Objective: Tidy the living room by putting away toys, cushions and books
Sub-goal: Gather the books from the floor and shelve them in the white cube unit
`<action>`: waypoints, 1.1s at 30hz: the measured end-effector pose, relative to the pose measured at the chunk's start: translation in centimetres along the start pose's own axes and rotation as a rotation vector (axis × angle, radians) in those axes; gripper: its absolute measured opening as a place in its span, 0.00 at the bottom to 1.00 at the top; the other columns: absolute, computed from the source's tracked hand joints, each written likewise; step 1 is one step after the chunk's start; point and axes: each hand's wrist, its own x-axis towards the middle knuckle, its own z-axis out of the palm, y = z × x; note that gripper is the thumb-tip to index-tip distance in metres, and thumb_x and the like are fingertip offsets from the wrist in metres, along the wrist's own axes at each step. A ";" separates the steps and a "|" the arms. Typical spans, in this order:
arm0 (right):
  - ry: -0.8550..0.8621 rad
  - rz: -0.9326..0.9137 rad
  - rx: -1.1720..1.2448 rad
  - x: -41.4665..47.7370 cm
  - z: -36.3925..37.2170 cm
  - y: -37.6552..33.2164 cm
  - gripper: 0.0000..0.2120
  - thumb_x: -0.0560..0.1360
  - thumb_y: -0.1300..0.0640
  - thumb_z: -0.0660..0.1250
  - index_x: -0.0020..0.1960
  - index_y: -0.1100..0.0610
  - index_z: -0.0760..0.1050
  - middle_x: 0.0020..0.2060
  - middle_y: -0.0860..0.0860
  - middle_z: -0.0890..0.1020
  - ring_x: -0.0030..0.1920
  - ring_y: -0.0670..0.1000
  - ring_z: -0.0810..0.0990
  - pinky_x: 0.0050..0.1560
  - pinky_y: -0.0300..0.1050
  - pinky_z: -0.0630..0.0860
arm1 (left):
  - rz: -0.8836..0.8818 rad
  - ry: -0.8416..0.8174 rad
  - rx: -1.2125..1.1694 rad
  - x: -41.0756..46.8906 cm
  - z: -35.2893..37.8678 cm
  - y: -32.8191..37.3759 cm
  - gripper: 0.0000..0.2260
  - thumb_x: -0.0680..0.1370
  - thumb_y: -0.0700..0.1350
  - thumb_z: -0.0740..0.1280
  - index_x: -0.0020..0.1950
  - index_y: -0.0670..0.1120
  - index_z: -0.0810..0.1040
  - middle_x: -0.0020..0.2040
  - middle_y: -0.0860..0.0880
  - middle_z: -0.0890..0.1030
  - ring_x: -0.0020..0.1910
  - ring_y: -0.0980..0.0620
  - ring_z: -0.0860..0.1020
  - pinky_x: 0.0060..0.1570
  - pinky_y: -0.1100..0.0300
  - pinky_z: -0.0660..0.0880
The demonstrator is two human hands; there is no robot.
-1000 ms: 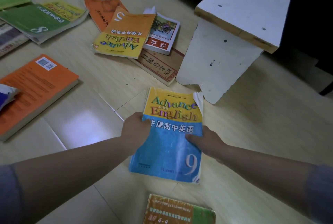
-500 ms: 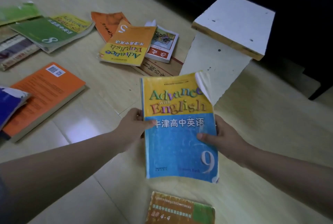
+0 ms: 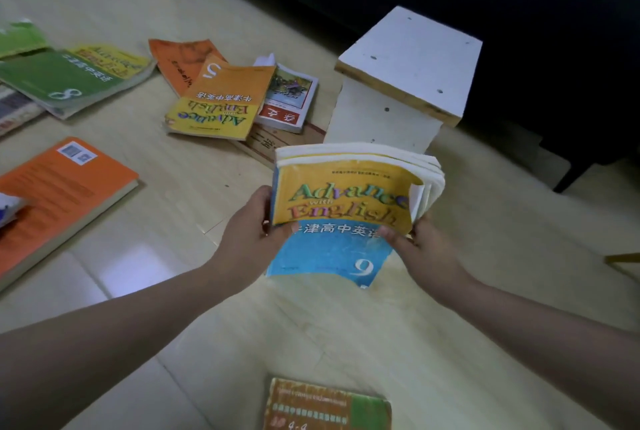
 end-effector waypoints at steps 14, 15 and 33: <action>0.008 0.145 0.233 0.1 1.9 1.6 0.21 0.75 0.52 0.69 0.67 0.53 0.70 0.54 0.45 0.81 0.52 0.41 0.80 0.38 0.26 0.74 | -0.041 -0.132 0.003 0.3 0.6 -0.4 0.19 0.72 0.54 0.63 0.60 0.50 0.67 0.54 0.50 0.79 0.54 0.51 0.78 0.51 0.47 0.78; -0.015 0.180 0.242 0.0 2.2 2.0 0.21 0.76 0.53 0.69 0.66 0.53 0.70 0.54 0.46 0.81 0.51 0.41 0.80 0.36 0.27 0.75 | -0.041 -0.142 0.027 0.3 0.6 -0.7 0.19 0.72 0.54 0.63 0.60 0.50 0.68 0.54 0.51 0.79 0.54 0.51 0.78 0.51 0.49 0.78; 0.121 0.297 0.313 -2.1 -1.8 2.0 0.10 0.74 0.55 0.71 0.55 0.53 0.78 0.48 0.48 0.85 0.48 0.50 0.84 0.53 0.56 0.80 | 0.090 -0.159 0.277 -0.7 2.7 2.5 0.07 0.78 0.50 0.65 0.54 0.52 0.73 0.45 0.55 0.81 0.42 0.57 0.79 0.37 0.60 0.77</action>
